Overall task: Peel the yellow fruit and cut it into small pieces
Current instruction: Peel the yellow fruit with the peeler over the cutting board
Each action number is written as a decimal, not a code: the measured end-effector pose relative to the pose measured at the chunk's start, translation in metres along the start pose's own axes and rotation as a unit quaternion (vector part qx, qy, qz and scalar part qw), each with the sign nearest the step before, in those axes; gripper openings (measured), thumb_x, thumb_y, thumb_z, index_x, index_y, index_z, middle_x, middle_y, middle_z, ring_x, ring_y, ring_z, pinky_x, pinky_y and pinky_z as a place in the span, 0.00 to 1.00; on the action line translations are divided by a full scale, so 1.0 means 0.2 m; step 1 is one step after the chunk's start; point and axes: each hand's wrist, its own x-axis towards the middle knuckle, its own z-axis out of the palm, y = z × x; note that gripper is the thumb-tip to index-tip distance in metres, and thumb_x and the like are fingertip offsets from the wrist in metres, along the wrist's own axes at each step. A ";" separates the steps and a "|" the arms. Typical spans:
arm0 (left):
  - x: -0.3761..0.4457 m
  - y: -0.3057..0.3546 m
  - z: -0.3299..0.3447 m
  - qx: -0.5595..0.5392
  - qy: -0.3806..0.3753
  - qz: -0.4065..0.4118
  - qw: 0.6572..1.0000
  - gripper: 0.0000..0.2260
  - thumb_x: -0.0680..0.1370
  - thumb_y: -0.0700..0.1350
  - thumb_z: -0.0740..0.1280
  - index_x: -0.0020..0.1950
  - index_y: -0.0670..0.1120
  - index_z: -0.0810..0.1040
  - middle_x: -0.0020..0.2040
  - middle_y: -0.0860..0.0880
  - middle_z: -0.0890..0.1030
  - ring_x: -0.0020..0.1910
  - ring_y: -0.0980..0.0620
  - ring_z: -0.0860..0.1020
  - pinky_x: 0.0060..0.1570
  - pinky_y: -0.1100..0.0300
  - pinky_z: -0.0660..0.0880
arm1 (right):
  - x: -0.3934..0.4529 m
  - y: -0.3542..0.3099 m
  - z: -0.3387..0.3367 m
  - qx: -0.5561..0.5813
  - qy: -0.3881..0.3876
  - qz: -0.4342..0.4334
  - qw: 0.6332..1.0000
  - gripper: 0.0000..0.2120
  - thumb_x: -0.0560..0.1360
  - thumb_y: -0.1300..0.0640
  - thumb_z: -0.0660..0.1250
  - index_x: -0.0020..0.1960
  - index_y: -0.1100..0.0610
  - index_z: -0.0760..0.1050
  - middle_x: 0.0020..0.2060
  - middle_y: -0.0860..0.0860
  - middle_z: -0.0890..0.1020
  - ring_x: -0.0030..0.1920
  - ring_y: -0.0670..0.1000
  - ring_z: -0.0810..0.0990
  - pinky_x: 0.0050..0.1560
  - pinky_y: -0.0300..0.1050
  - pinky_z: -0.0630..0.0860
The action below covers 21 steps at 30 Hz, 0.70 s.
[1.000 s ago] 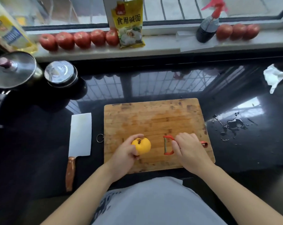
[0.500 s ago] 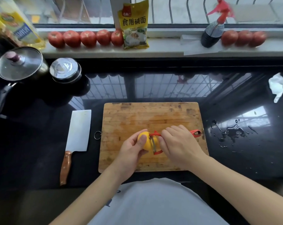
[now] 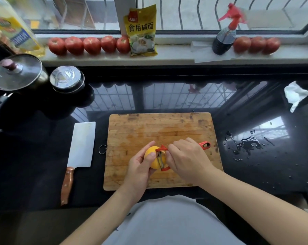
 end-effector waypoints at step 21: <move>0.03 0.07 -0.02 -0.077 0.026 -0.097 0.992 0.31 0.78 0.68 0.57 0.66 0.45 0.76 0.51 0.36 0.81 0.41 0.43 0.79 0.35 0.55 0.77 | 0.03 0.10 -0.06 0.028 -0.030 -0.015 0.999 0.17 0.85 0.47 0.51 0.42 0.50 0.69 0.38 0.43 0.72 0.40 0.49 0.68 0.56 0.49 0.66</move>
